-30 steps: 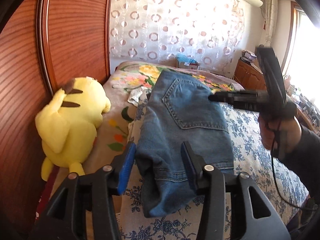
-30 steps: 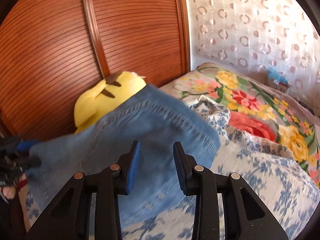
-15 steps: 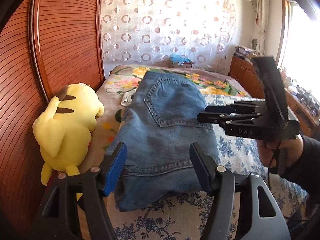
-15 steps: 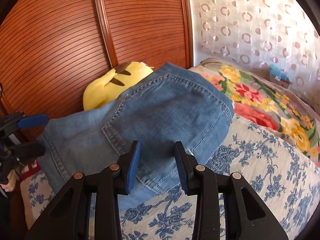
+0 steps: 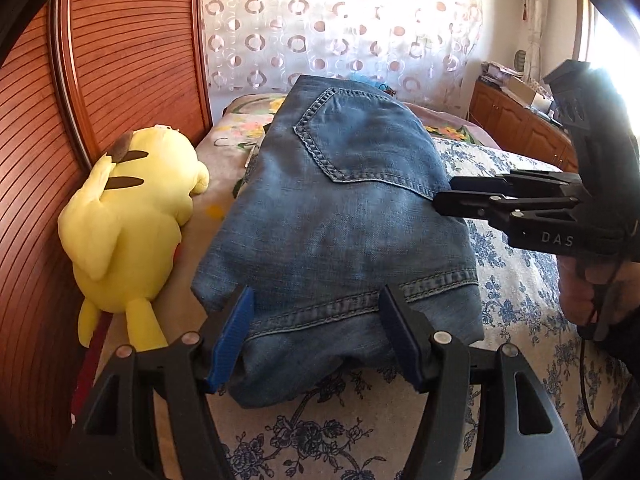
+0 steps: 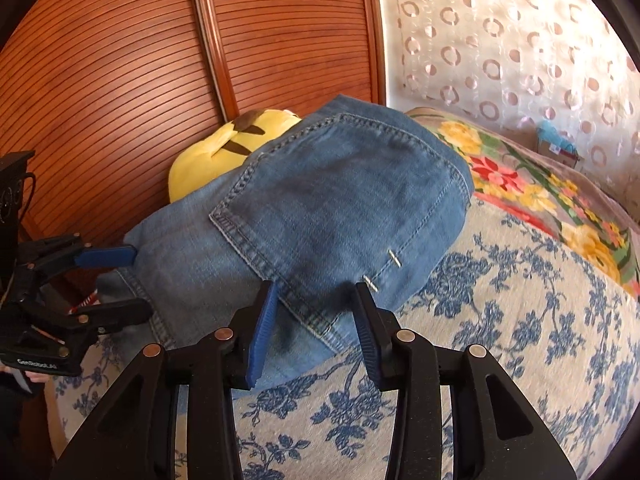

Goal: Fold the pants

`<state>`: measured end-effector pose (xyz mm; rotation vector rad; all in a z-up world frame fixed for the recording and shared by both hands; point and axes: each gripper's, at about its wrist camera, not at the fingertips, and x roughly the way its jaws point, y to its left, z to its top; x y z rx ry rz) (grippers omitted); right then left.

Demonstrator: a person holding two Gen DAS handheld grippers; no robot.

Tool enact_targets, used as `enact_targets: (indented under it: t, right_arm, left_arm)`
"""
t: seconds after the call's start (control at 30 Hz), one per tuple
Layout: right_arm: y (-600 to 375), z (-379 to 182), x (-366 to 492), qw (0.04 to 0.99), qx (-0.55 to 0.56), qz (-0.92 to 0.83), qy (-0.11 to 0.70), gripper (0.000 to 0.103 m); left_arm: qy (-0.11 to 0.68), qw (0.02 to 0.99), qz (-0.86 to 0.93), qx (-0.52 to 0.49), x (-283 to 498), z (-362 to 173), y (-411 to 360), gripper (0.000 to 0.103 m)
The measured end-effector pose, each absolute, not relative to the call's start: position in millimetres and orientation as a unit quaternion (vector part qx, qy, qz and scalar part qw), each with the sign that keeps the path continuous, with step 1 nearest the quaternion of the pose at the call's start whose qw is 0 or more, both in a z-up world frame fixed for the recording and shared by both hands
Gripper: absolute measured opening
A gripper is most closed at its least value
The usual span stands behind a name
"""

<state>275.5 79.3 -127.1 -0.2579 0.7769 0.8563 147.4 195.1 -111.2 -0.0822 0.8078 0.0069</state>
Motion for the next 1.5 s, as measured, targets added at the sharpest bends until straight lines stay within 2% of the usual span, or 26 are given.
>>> enact_targets:
  t: [0.33, 1.0, 1.07, 1.13, 1.3, 1.5]
  right_arm:
    - [55.8, -115.7, 250.5, 0.841, -0.115, 0.383, 0.365, 0.039]
    - [-48.5, -64.4, 182.6, 0.892, -0.068, 0.315, 0.316, 0.039]
    - [-59.0, -59.9, 176.6, 0.897, -0.065, 0.309, 0.309, 0.039]
    - [-69.8, -53.6, 169.2, 0.903, -0.061, 0.300, 0.300, 0.039]
    - [-90.3, -40.2, 155.0, 0.914, -0.052, 0.285, 0.285, 0.041]
    - [-117.1, -20.6, 134.8, 0.927, -0.047, 0.264, 0.262, 0.045]
  left_arm:
    - [0.375, 0.926, 0.002, -0.046, 132.4, -87.6, 181.8, 0.064]
    - [0.301, 0.952, -0.054, 0.000, 92.8, -30.5, 94.2, 0.067]
    - [0.296, 0.953, -0.066, 0.002, 89.1, -25.5, 85.5, 0.069]
    - [0.287, 0.955, -0.070, 0.003, 85.6, -20.6, 78.1, 0.081]
    - [0.258, 0.963, -0.083, 0.002, 73.7, -2.9, 62.3, 0.091]
    - [0.228, 0.970, -0.089, 0.006, 59.2, 19.3, 46.2, 0.095]
